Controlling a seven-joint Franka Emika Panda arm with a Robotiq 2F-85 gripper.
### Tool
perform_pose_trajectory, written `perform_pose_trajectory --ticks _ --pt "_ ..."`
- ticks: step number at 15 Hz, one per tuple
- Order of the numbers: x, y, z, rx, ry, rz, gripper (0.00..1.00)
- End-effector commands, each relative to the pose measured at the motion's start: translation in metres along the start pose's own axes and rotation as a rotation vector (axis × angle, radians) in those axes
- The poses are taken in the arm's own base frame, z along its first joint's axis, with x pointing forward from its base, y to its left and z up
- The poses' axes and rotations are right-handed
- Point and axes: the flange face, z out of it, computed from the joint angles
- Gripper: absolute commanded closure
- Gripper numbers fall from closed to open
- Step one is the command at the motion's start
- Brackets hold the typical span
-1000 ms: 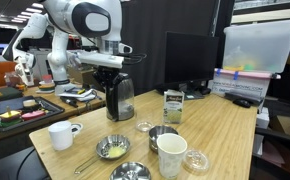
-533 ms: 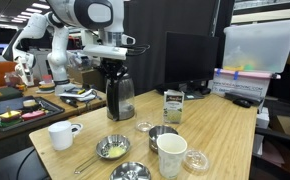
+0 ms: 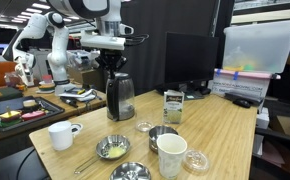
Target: Push the button on the handle to open the lid
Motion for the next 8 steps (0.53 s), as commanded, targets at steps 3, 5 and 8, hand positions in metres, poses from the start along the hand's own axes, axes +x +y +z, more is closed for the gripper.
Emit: perform_pose_trajectory --ticks 3,5,8 --pt "-0.005 -0.006 0.001 0.010 0.013 -0.016 1.00" --pt "-0.006 -0.007 0.007 0.015 0.002 -0.015 1.00" --pt "-0.006 -0.008 0.014 0.020 -0.008 -0.016 1.00"
